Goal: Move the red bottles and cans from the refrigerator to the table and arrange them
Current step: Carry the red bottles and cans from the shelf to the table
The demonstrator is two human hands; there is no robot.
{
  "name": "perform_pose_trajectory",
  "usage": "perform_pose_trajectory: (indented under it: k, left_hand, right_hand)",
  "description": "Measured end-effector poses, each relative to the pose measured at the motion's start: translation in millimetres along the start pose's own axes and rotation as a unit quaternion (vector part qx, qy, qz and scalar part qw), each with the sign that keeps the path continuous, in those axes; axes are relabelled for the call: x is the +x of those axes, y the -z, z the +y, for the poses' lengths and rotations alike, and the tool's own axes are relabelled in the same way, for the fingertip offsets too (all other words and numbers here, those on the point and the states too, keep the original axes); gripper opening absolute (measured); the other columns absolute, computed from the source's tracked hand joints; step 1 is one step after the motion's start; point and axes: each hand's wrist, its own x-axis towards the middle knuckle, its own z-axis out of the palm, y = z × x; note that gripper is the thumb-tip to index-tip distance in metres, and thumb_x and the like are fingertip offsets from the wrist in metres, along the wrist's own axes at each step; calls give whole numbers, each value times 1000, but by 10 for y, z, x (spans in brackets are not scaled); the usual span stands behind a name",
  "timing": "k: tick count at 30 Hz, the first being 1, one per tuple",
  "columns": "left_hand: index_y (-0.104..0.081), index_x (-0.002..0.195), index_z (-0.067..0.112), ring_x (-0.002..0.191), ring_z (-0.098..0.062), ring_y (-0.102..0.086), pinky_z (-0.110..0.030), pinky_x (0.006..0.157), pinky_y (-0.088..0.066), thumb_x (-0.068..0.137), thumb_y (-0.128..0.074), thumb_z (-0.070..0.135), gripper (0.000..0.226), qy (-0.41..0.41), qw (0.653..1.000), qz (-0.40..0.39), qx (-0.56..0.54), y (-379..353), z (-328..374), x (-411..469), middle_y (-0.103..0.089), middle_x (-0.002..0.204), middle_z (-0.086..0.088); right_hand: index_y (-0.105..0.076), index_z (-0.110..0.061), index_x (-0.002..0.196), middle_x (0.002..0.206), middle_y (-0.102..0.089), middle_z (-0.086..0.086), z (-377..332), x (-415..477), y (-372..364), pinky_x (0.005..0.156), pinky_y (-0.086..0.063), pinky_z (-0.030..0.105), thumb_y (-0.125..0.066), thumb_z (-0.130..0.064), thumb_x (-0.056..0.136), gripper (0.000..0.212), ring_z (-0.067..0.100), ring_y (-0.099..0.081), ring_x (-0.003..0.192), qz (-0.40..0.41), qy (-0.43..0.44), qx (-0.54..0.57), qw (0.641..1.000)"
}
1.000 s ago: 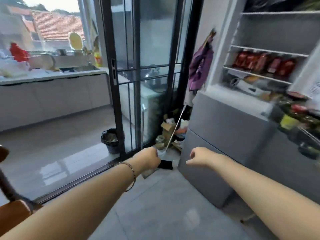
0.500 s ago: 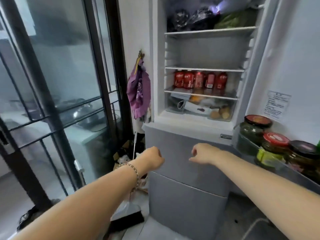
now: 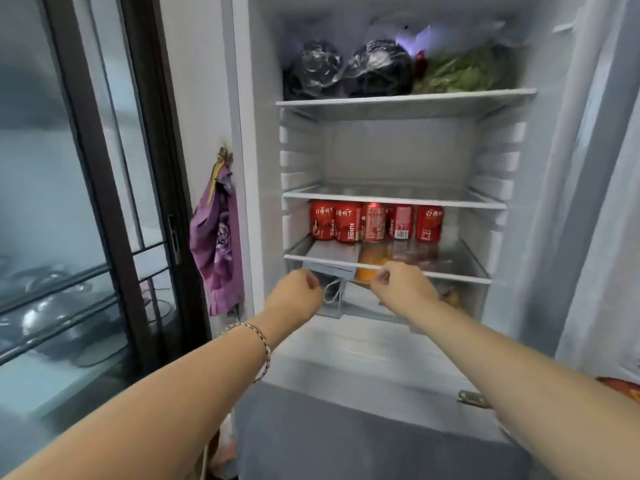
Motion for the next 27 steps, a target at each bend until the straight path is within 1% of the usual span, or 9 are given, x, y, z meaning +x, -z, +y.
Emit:
perform_pose_trajectory:
  k: [4,8,10,13,15,17,20,24,27]
  left_hand:
    - [-53,123,13,95,-21,-59,-32,86,-50,88,-51,11,35,-15,997,21,-76,-216,57,766,-60,118,-5]
    - [-51,126,16,94,-13,-50,-18,78,-44,84,-58,12,43,-43,994,29,-101,-474,122,1455,-45,132,-3]
    - [-50,125,19,104,-20,-51,-29,93,-45,80,-64,20,47,-47,995,38,-78,-583,163,1763,-39,133,-5]
    - [-41,134,26,133,-32,-28,-39,114,-24,73,-71,48,71,-28,997,69,9,-710,208,2261,-21,143,-11]
    - [-28,141,29,141,-37,-8,-43,118,-13,65,-68,65,94,-2,997,69,31,-795,224,2556,-2,151,-16]
    - [-22,145,23,143,-38,4,-40,119,-5,59,-65,75,109,28,994,83,59,-868,228,2818,7,154,-21]
    - [-28,143,21,143,-37,6,-42,117,-9,58,-63,78,109,26,988,108,106,-950,266,3047,6,155,-22]
    - [-26,144,21,142,-37,-3,-47,114,-18,52,-64,81,116,42,989,116,75,-1062,268,3194,-6,155,-19]
    - [-26,142,29,141,-38,-6,-50,112,-20,55,-68,75,107,26,989,137,54,-1064,229,3209,-11,154,-17]
  right_hand:
    - [-61,-14,105,110,-59,4,89,767,-157,69,-47,28,-56,-23,89,19,21,-58,91,12,13,35,999]
    - [-54,-15,121,124,-47,7,195,1407,-337,93,-46,34,-61,-21,85,37,25,-54,108,-7,-6,27,1000]
    - [-52,-15,122,124,-48,9,247,1654,-437,97,-46,38,-61,-23,83,41,27,-53,112,-29,-34,38,998]
    - [-60,-15,112,115,-60,7,373,1954,-552,95,-48,42,-60,-27,81,33,28,-58,110,-22,-49,58,997]
    - [-67,-14,104,109,-67,7,441,2077,-615,92,-50,40,-60,-21,81,25,27,-62,104,-14,-56,68,996]
    - [-66,-11,107,113,-65,6,492,2185,-664,92,-48,33,-60,-17,84,24,25,-60,106,-5,-67,66,996]
    - [-57,-13,117,120,-59,4,528,2355,-687,93,-46,32,-62,-23,84,34,24,-57,110,10,-77,87,993]
    - [-45,-22,127,123,-59,0,543,2552,-683,90,-47,31,-70,-30,79,55,23,-58,110,21,-108,144,983]
    - [-34,-31,134,129,-56,-6,554,2636,-680,89,-48,33,-72,-38,75,71,20,-57,112,9,-126,134,983]
